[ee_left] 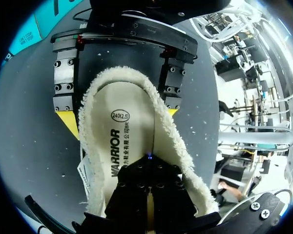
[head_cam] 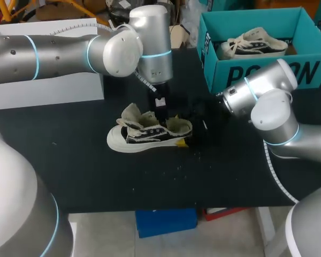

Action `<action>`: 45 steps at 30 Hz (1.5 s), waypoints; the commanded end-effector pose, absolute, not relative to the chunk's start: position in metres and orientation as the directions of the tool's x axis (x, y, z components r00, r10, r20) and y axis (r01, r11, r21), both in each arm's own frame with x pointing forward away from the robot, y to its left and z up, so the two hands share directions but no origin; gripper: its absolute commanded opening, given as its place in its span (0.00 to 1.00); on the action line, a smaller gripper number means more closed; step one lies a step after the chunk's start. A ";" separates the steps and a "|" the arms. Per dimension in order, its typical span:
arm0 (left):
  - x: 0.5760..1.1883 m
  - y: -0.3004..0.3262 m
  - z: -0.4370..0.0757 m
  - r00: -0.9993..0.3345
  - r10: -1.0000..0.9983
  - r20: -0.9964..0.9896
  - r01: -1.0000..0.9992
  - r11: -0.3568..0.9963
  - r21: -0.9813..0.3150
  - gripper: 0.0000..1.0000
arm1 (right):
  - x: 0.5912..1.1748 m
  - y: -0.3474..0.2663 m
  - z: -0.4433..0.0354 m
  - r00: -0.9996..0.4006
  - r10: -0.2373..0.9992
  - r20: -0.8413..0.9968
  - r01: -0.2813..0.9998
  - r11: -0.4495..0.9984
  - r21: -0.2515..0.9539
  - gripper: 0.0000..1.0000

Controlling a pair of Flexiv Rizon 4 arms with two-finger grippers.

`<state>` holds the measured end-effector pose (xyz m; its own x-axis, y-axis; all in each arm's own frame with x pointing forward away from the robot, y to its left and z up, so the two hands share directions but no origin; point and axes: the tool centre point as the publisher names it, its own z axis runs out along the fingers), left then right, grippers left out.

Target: Take the shoe out of the shoebox, open the shoe tongue, remove and reinsert the insole, then place the shoe into the shoebox

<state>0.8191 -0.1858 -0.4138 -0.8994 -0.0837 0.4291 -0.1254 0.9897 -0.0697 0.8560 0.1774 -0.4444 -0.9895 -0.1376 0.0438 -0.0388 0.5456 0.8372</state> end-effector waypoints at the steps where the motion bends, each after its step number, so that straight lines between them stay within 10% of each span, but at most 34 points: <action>1: 0.814 -0.184 -0.419 -0.905 -0.087 0.416 -0.132 0.988 -0.080 0.00 | 0.856 0.179 -0.450 -0.990 -0.137 0.045 -0.037 0.546 0.837 0.00; 14: 0.812 -0.187 -0.426 -0.905 -0.080 0.419 -0.131 0.987 -0.095 0.00 | 0.856 0.179 -0.450 -0.990 -0.137 0.045 -0.037 0.546 0.837 0.00; 16: 0.812 -0.187 -0.424 -0.906 -0.080 0.415 -0.132 0.986 -0.100 0.31 | 0.856 0.179 -0.450 -0.990 -0.137 0.045 -0.037 0.546 0.837 0.00; 20: 0.814 -0.185 -0.420 -0.913 -0.076 0.401 -0.130 0.986 -0.107 0.49 | 0.856 0.179 -0.450 -0.990 -0.137 0.045 -0.037 0.546 0.837 0.00; 45: 0.828 -0.171 -0.416 -0.979 -0.105 0.172 -0.106 0.994 0.001 0.38 | 0.856 0.179 -0.450 -0.990 -0.137 0.045 -0.037 0.546 0.837 0.00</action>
